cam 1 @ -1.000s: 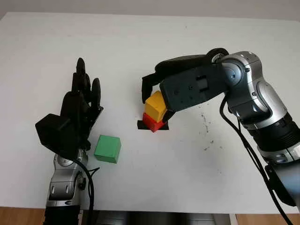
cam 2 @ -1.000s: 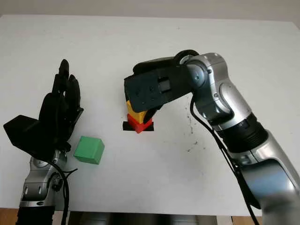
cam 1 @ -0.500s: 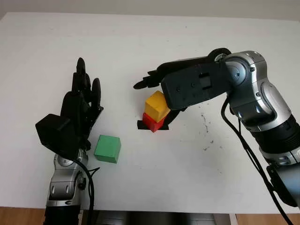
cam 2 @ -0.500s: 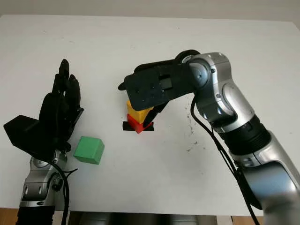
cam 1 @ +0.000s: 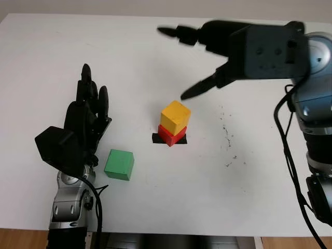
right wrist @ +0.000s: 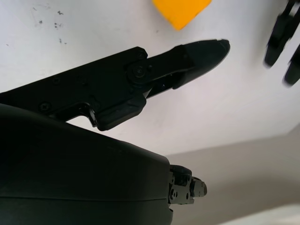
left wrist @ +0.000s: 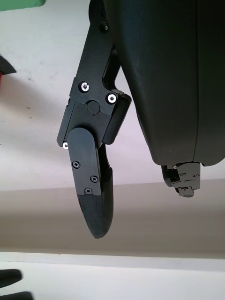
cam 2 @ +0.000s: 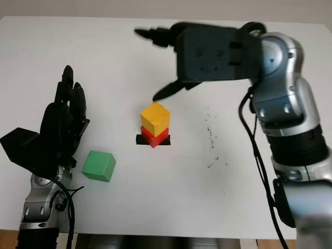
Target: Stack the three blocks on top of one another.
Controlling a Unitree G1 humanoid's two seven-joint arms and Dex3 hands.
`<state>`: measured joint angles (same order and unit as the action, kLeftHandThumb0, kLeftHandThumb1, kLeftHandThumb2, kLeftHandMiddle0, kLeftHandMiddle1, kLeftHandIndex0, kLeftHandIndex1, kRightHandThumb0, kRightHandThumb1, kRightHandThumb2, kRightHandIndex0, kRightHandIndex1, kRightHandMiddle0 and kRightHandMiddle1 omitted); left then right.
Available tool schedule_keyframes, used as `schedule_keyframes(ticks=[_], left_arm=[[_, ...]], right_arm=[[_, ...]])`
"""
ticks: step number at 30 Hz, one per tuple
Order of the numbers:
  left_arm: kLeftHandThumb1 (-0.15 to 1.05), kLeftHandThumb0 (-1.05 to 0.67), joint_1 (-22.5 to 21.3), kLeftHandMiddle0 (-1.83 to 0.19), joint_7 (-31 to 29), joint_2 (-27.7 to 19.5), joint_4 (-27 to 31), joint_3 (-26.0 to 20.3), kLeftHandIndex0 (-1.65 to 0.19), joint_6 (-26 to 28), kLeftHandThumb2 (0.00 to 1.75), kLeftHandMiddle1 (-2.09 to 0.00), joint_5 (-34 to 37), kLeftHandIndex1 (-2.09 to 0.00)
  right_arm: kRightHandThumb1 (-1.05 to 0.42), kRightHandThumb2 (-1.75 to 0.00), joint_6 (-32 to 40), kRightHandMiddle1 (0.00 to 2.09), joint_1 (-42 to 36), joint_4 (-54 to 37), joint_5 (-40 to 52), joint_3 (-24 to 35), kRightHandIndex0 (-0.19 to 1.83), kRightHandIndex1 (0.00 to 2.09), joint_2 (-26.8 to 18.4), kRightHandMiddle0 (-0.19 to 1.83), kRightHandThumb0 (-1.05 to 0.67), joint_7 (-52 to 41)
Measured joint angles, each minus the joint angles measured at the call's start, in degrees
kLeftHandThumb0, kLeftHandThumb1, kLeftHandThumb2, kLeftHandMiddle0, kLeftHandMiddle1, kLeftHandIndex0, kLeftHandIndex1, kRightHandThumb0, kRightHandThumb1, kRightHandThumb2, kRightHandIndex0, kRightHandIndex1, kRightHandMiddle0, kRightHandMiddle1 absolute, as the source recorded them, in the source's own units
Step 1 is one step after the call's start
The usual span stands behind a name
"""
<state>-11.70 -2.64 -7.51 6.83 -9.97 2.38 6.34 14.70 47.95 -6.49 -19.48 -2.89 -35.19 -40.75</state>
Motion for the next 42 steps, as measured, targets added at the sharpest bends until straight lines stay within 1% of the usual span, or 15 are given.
schedule_keyframes(ticks=[2, 3, 5, 7, 9, 13, 15, 17, 20, 24, 26, 30, 33, 38, 42], left_arm=[[1.05, -0.73, 0.4, 0.06, -0.69, -1.29, 1.49, -0.32, 0.06, 0.46, 0.48, -0.07, 0.17, -0.07], [1.05, -0.74, 0.57, 0.01, -0.97, -1.81, 2.18, -0.53, 0.05, 0.72, 0.45, -0.09, 0.15, -0.07], [1.05, -0.74, 1.11, -0.18, -1.64, -3.49, 3.31, -0.86, 0.0, 0.78, 0.41, -0.14, -0.85, -0.09], [1.05, -0.73, 1.86, -0.28, -3.04, -6.4, 4.4, -1.27, -0.09, 0.62, 0.4, -0.17, -3.09, -0.13], [1.05, -0.72, 2.56, -0.31, -5.37, -11.06, 5.71, -1.67, -0.16, 0.25, 0.36, -0.17, -5.6, -0.16], [1.05, -0.69, 3.49, -0.27, -11.83, -18.37, 8.43, -4.6, -0.29, 0.45, 0.16, -0.11, -4.87, -0.18], [0.98, -0.69, 4.64, -0.26, -16.8, -21.91, 8.94, -6.76, -0.36, -0.38, 0.07, -0.08, -2.08, -0.14], [0.94, -0.71, 6.02, -0.23, -22.2, -26.21, 9.5, -8.88, -0.38, -0.9, 0.05, -0.05, -0.07, -0.12], [0.9, -0.73, 7.77, -0.17, -26.75, -31.36, 11.91, -11.06, -0.42, -0.3, 0.03, -0.03, 0.36, -0.1], [0.85, -0.74, 9.99, -0.05, -31.4, -35.65, 14.88, -12.38, -0.4, 2.92, 0.04, -0.01, 0.86, -0.07], [0.86, -0.76, 11.25, 0.0, -33.71, -37.82, 15.07, -12.62, -0.36, 2.65, 0.05, -0.01, 0.38, -0.05], [0.88, -0.8, 13.17, 0.04, -37.09, -40.93, 15.1, -13.32, -0.3, 0.02, 0.06, -0.03, -1.43, -0.03], [0.89, -0.82, 13.8, 0.05, -38.99, -41.91, 15.1, -13.76, -0.28, -0.2, 0.06, -0.03, -1.06, -0.03], [0.9, -0.82, 15.45, 0.06, -39.41, -41.85, 15.72, -13.77, -0.24, 0.46, 0.06, -0.05, -1.04, -0.03], [0.91, -0.83, 16.94, 0.08, -37.83, -40.21, 16.2, -12.74, -0.2, -2.36, 0.06, -0.04, -2.91, -0.03]], right_arm=[[-1.05, -0.36, -1.26, 0.1, -3.31, 0.08, 0.65, 1.64, -0.06, 0.07, -0.18, 0.04, -0.82, 2.89], [-1.05, -0.36, -1.25, 0.1, -4.74, 0.06, 1.33, 2.51, -0.05, 0.07, -0.16, 0.05, -0.81, 4.2], [-1.05, -0.34, -0.86, 0.11, -7.31, 0.07, 2.83, 4.51, -0.04, 0.07, 0.06, 0.08, -0.81, 6.7], [-1.05, -0.3, -0.19, 0.11, -9.28, 0.07, 4.92, 6.36, -0.03, 0.07, 0.53, 0.09, -0.79, 8.54], [-1.05, -0.28, 0.46, 0.12, -11.43, 0.07, 6.81, 8.15, -0.02, 0.08, 1.1, 0.11, -0.78, 10.72], [-1.05, -0.19, 3.61, 0.13, -14.98, -0.34, 10.23, 11.03, 0.01, 0.08, 4.46, 0.14, -0.76, 16.2], [-1.05, -0.18, 5.61, 0.14, -16.45, -0.73, 11.42, 11.78, 0.02, 0.08, 5.68, 0.14, -0.76, 18.05], [-1.05, -0.22, 6.22, 0.14, -18.08, -1.02, 11.06, 11.76, 0.01, 0.08, 5.79, 0.14, -0.77, 19.38], [-1.05, -0.24, 6.54, 0.13, -19.71, -1.47, 10.97, 11.36, 0.02, 0.07, 5.8, 0.13, -0.76, 20.33], [-1.05, -0.24, 8.33, 0.14, -20.29, -2.81, 11.01, 11.08, 0.02, 0.07, 6.44, 0.15, -0.76, 22.23], [-1.05, -0.24, 9.61, 0.13, -20.41, -3.17, 11.24, 11.06, 0.01, 0.07, 7.15, 0.14, -0.76, 23.32], [-1.05, -0.26, 11.19, 0.13, -20.64, -4.17, 11.34, 10.59, 0.0, 0.06, 8.0, 0.14, -0.76, 24.39], [-1.05, -0.26, 11.63, 0.13, -20.64, -4.75, 11.31, 10.04, 0.01, 0.06, 8.18, 0.14, -0.78, 25.01], [-1.05, -0.28, 11.62, 0.13, -20.64, -4.77, 11.47, 9.86, 0.01, 0.06, 8.43, 0.13, -0.78, 25.36], [-1.05, -0.29, 11.48, 0.15, -20.62, -4.76, 11.24, 9.5, 0.03, 0.07, 8.49, 0.14, -0.77, 26.15]])
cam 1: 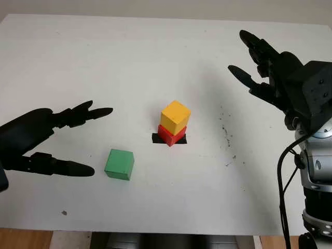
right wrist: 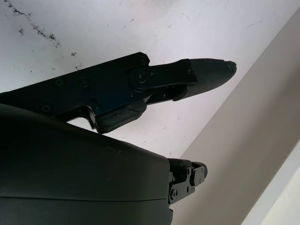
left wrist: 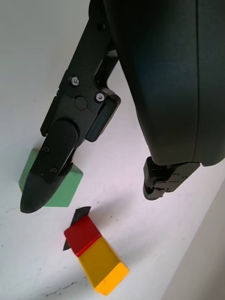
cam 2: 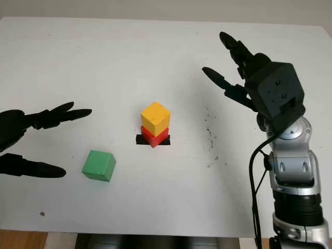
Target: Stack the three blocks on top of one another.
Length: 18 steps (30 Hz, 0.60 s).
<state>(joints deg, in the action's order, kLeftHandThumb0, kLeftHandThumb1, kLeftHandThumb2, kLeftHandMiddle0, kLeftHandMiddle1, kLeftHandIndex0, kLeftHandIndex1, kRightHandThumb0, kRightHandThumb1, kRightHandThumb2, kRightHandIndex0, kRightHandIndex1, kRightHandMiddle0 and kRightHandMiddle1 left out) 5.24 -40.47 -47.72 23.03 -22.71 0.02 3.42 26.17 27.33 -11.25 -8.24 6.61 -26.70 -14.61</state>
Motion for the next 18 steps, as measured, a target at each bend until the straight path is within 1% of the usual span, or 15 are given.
schedule_keyframes(ticks=[3, 6, 8, 9, 11, 12, 18], left_arm=[[0.92, -0.84, 0.96, 0.1, 1.23, 1.28, -0.02, 1.51, -0.17, -1.44, 0.06, -0.04, -1.78, -0.03], [0.92, -0.86, 1.33, 0.08, 2.99, 2.34, -0.18, 2.95, -0.19, -2.62, 0.06, -0.05, -3.85, -0.05], [0.93, -0.87, 1.66, 0.07, 4.89, 3.9, -1.05, 4.16, -0.2, -3.93, 0.06, -0.06, -5.31, -0.06], [0.92, -0.87, 2.02, 0.06, 5.65, 4.75, -1.61, 4.75, -0.21, -4.39, 0.06, -0.06, -5.7, -0.06], [0.92, -0.86, 2.91, 0.06, 6.78, 6.17, -2.29, 5.66, -0.22, -4.91, 0.05, -0.06, -6.56, -0.06], [0.92, -0.85, 3.33, 0.06, 7.01, 6.67, -2.37, 6.08, -0.23, -4.92, 0.05, -0.06, -6.7, -0.06], [0.92, -0.86, 4.65, 0.08, 7.67, 7.4, -2.12, 7.29, -0.24, -4.44, 0.05, -0.05, -8.19, -0.06]], right_arm=[[-1.05, -0.3, -0.82, 0.17, 0.02, 0.07, -0.17, -0.05, 0.05, 0.08, -0.01, 0.15, -0.77, 0.49], [-1.05, -0.35, -1.08, 0.19, 0.02, 0.19, -0.01, -0.07, 0.06, 0.08, -0.01, 0.15, -0.77, 0.51], [-1.05, -0.37, -1.07, 0.21, 0.02, 0.21, 0.72, -0.01, 0.06, 0.08, 0.09, 0.14, -0.77, 0.52], [-1.05, -0.37, -1.05, 0.29, 0.02, 0.22, 0.9, 0.03, 0.06, 0.08, 0.24, 0.1, -0.77, 0.57], [-1.05, -0.37, -0.96, 0.55, 0.02, 0.3, 1.22, 0.1, 0.07, 0.07, 0.59, -0.04, -0.74, 0.86], [-1.05, -0.37, -0.96, 0.61, 0.02, 0.42, 1.28, 0.11, 0.07, 0.07, 0.65, -0.07, -0.73, 0.95], [-1.05, -0.38, -0.96, 0.74, 0.03, 0.88, 1.62, 0.09, 0.06, 0.06, 0.83, -0.14, -0.7, 1.13]])
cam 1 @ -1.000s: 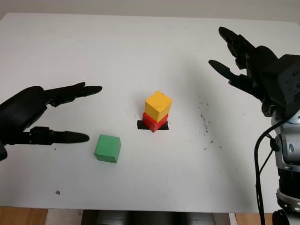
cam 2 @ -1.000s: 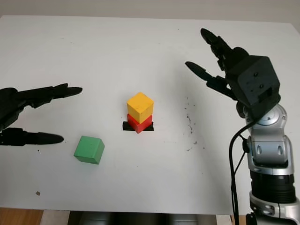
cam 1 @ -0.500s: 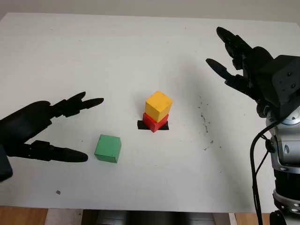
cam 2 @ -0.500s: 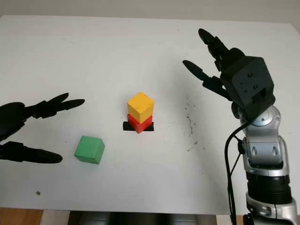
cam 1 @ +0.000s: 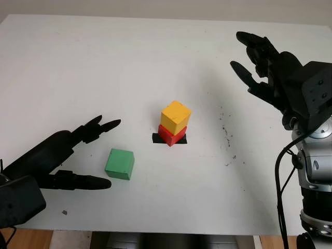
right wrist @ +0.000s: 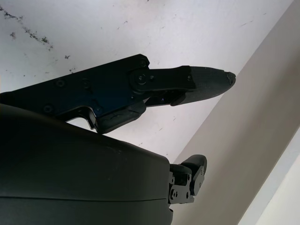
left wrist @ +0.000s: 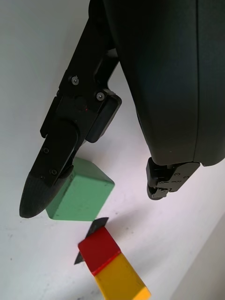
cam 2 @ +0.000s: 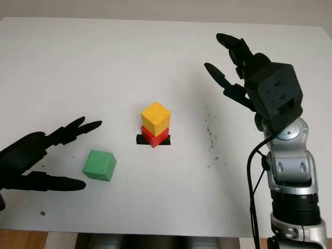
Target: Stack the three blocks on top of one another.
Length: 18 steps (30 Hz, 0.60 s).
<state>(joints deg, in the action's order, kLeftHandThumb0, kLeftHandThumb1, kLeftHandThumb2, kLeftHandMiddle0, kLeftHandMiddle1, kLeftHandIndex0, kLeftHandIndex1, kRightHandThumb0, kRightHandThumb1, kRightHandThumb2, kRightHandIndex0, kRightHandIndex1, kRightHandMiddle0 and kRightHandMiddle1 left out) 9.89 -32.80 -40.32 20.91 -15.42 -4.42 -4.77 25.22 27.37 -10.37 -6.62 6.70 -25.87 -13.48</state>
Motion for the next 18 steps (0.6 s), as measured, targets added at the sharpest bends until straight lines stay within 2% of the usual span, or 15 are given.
schedule_keyframes(ticks=[8, 18], left_arm=[[0.91, -0.83, 1.15, 0.05, 1.07, 0.09, 0.77, 2.0, -0.28, 0.19, 0.05, -0.06, -4.92, -0.08], [0.89, -0.76, 1.09, 0.0, 1.22, -0.18, 0.42, 2.69, -0.4, -1.85, 0.05, -0.07, -5.68, -0.12]], right_arm=[[-1.05, -0.41, 0.23, 0.76, 0.0, -0.03, -0.24, -0.22, 0.09, 0.07, 0.04, -0.13, -0.7, 0.67], [-1.05, -0.5, 0.71, 0.78, 0.0, -0.22, 0.11, -0.14, 0.07, 0.06, 0.07, -0.19, -0.65, 0.55]])
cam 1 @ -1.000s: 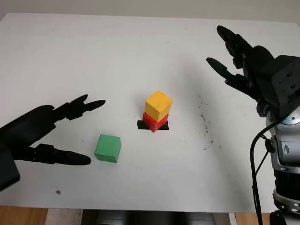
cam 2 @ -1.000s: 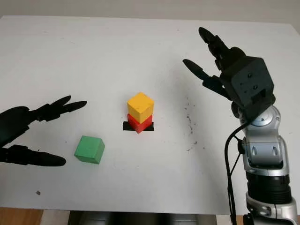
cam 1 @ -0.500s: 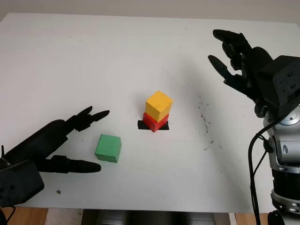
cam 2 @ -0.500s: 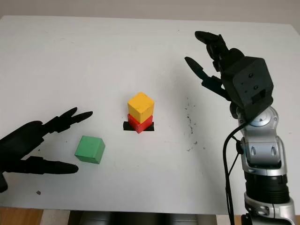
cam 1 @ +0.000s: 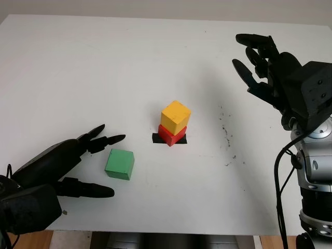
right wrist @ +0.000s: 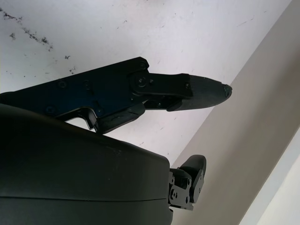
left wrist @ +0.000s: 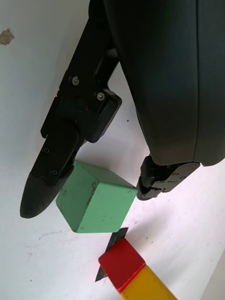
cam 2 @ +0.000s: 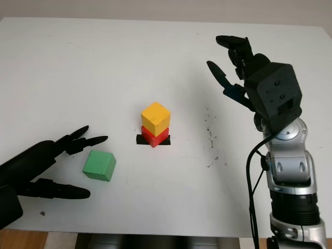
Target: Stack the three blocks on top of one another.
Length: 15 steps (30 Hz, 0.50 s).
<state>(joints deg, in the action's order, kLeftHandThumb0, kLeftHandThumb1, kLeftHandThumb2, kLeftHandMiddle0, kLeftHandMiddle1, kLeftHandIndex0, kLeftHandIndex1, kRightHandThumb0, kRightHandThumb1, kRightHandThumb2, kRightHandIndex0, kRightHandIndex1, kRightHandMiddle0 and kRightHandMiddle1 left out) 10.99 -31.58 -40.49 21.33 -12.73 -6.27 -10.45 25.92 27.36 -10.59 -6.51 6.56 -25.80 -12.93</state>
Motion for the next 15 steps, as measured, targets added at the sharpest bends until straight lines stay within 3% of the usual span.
schedule_keyframes(ticks=[5, 10, 15], left_arm=[[0.97, -0.57, 0.16, -0.05, 2.95, 0.43, -2.22, 0.9, -0.49, -5.57, 0.07, -0.08, -1.99, -0.16], [1.03, -0.52, 0.41, -0.11, 6.02, 1.13, -4.75, 1.2, -0.56, -11.01, 0.07, -0.08, -3.04, -0.25], [1.05, -0.47, 0.41, -0.16, 7.34, 1.15, -6.46, 1.64, -0.36, -13.25, 0.07, -0.06, -4.05, -0.74]], right_arm=[[-1.05, -0.49, 0.47, 0.76, 0.0, -0.46, 0.22, 0.02, 0.07, 0.06, 0.0, -0.18, -0.64, -0.26], [-1.05, -0.5, 0.58, 0.8, 0.0, -0.66, 0.22, 0.02, 0.07, 0.06, 0.02, -0.19, -0.62, -0.25], [-1.05, -0.51, 0.56, 0.76, 0.0, -0.66, 0.07, 0.0, 0.06, 0.05, 0.12, -0.19, -0.63, 0.35]])
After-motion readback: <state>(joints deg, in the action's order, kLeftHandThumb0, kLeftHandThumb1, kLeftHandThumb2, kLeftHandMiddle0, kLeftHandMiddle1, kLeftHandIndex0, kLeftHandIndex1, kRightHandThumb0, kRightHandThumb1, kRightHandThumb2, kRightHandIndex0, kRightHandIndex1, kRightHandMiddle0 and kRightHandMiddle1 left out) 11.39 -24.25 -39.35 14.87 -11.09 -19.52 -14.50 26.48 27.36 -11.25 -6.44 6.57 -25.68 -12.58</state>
